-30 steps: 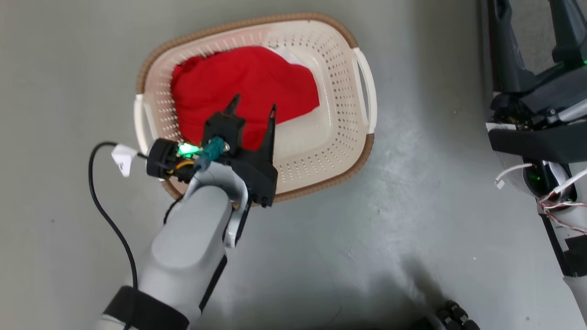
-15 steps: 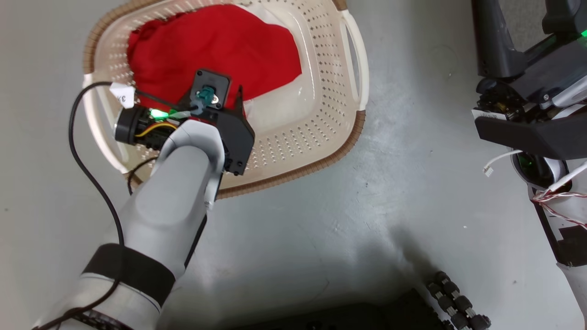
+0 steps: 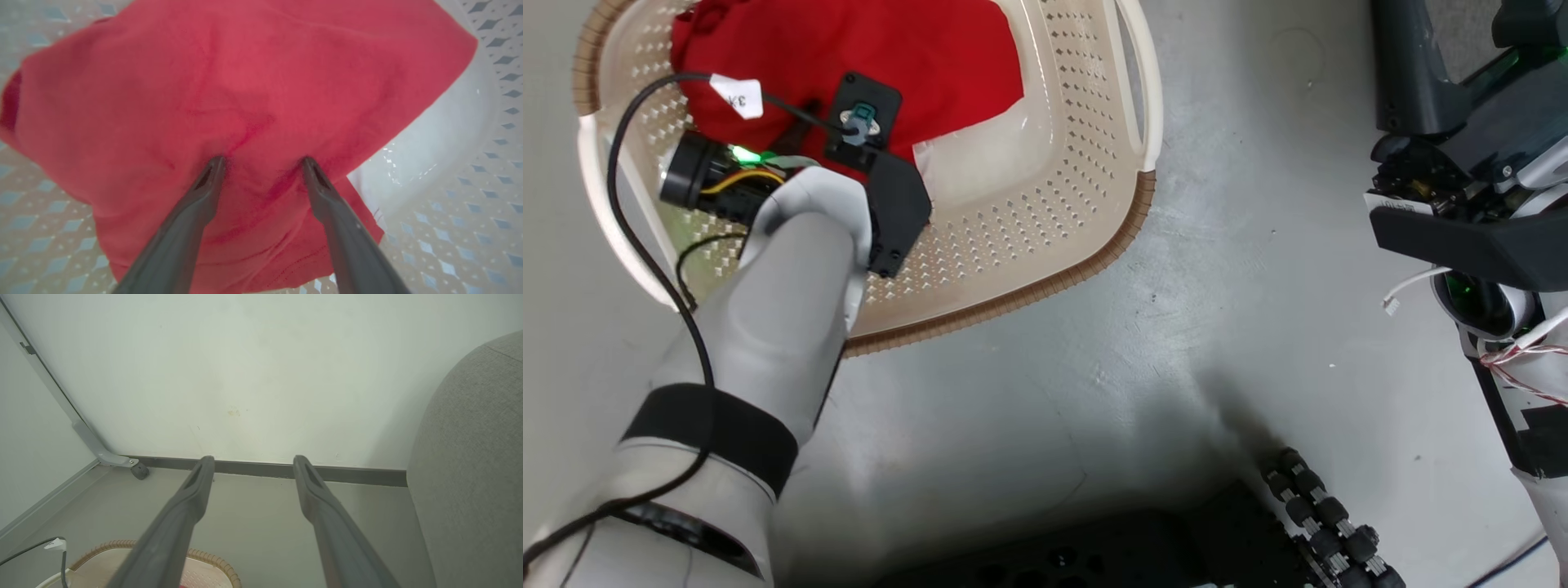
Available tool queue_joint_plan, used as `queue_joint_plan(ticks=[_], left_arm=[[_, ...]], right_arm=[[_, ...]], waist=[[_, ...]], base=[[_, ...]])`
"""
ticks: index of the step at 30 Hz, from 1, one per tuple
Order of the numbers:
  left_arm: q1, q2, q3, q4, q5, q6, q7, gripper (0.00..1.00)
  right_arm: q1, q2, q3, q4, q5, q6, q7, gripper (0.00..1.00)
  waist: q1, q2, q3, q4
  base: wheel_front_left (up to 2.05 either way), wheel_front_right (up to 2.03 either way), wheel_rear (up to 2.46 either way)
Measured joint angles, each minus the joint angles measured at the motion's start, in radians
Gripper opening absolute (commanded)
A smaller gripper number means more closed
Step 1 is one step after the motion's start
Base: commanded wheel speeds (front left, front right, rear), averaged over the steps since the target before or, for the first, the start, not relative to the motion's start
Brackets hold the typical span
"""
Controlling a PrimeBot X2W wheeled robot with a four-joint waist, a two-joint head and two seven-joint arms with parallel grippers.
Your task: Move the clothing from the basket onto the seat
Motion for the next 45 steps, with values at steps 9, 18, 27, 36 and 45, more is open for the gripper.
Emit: queue_joint_plan(ticks=[9,18,27,36,45], left_arm=[[-0.057,0.034,-0.021,0.068,0.086,0.000,0.047,1.00],[-0.070,0.032,0.011,0.076,0.088,0.001,0.017,0.05],[-0.051,0.001,0.071,0.082,0.063,0.001,-0.053,0.00],[0.013,-0.011,0.127,0.085,0.010,0.001,-0.154,0.00],[0.095,-0.014,0.148,0.037,-0.052,0.001,-0.266,0.00]], right_arm=[[0.000,0.020,0.005,-0.021,0.011,0.000,0.000,1.00],[0.002,0.024,0.004,-0.016,0.020,0.000,0.000,1.00],[0.002,0.024,0.005,0.047,0.023,0.000,0.000,1.00],[0.004,0.009,0.005,0.113,0.026,0.000,0.000,1.00],[0.043,-0.021,0.002,0.192,0.026,0.000,0.000,1.00]], waist=[[0.0000,0.0000,0.043,-0.031],[0.0000,-0.0002,0.065,-0.050],[0.0000,-0.0001,0.019,-0.048],[0.0000,-0.0002,-0.064,-0.034],[-0.0001,-0.0002,-0.171,-0.005]], base=[[0.00,0.00,0.00],[0.00,0.00,0.00],[0.00,0.00,0.00],[0.00,0.00,0.00],[0.00,0.00,0.00]])
